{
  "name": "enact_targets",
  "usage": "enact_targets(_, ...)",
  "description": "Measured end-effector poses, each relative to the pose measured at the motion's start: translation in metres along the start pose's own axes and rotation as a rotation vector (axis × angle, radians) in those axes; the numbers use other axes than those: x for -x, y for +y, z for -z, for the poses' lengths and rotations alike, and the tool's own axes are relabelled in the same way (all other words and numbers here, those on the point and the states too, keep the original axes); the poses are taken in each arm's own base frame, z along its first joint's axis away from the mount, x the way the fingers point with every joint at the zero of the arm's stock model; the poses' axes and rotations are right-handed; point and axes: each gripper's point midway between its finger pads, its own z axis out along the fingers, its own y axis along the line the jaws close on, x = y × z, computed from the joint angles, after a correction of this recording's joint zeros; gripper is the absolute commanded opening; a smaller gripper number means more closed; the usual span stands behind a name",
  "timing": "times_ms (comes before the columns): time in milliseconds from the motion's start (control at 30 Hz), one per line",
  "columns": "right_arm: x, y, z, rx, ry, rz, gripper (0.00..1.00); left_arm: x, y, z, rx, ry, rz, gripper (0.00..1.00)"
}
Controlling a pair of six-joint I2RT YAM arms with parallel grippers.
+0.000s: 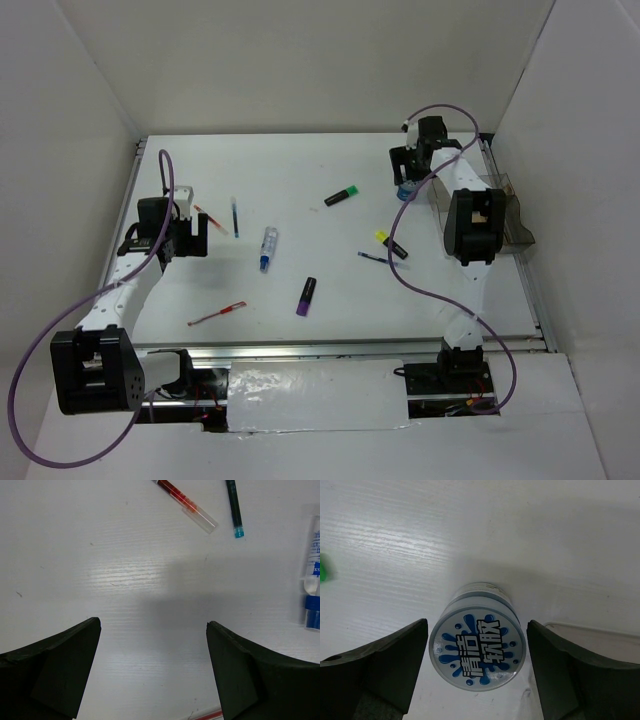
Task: Sort the stationery into containers
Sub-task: Pick up the stationery from the center of the board, then place the stationery in the storage box.
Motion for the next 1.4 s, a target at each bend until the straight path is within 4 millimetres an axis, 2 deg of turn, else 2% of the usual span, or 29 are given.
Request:
enact_targets(67,-0.002,0.000,-0.002,-0.002,0.007,-0.001,0.81,0.000,0.000,0.000,0.000,0.001,0.000,0.99)
enact_targets(167,-0.005,0.000,-0.002,-0.002,0.015,-0.001,0.67,0.001,0.000,0.000,0.000,-0.003,0.000,0.99)
enact_targets(400,-0.005,0.001,-0.002,0.004,0.017,-0.001,0.42,0.003,0.000,-0.001,0.001,-0.010,0.000,0.99)
enact_targets(500,-0.006,0.007,0.001,0.024,0.018,0.000,0.32,0.003,0.000,-0.001,0.001,-0.010,0.000,0.99)
enact_targets(533,-0.007,0.010,0.004,0.033,0.022,0.002,0.27,0.003,0.000,-0.001,0.001,-0.010,0.000,0.99)
enact_targets(600,-0.007,0.020,0.014,0.054,0.021,0.010,0.22,0.003,0.000,-0.001,0.001,-0.011,0.000,0.99)
enact_targets(667,-0.003,0.032,0.034,0.080,0.013,0.019,0.16,0.003,0.000,-0.001,0.001,-0.011,0.000,0.99)
enact_targets(733,0.009,0.039,0.060,0.101,-0.020,0.027,0.15,0.003,0.000,-0.001,0.001,-0.011,0.000,0.99)
enact_targets(833,0.037,0.048,0.116,0.129,-0.123,0.046,0.14,0.003,0.000,-0.001,0.001,-0.011,0.000,0.99)
enact_targets(900,0.049,0.044,0.156,0.127,-0.192,0.054,0.13,0.003,0.000,-0.001,0.001,-0.011,0.000,0.99)
enact_targets(967,0.052,0.033,0.195,0.116,-0.250,0.055,0.13,0.003,0.000,-0.001,0.001,-0.012,0.000,0.99)
enact_targets(1033,0.045,0.012,0.226,0.077,-0.283,0.042,0.13,0.003,0.000,-0.001,0.001,-0.011,0.000,0.99)
enact_targets(1133,0.014,-0.027,0.247,0.002,-0.265,0.002,0.11,0.003,0.000,-0.001,0.000,-0.011,0.000,0.99)
enact_targets(1267,-0.044,-0.064,0.237,-0.050,-0.148,-0.066,0.11,0.003,0.000,-0.001,0.000,-0.011,0.000,0.99)
enact_targets(1400,-0.100,-0.083,0.218,-0.085,-0.018,-0.121,0.10,0.004,-0.001,0.000,-0.004,-0.017,0.000,0.99)
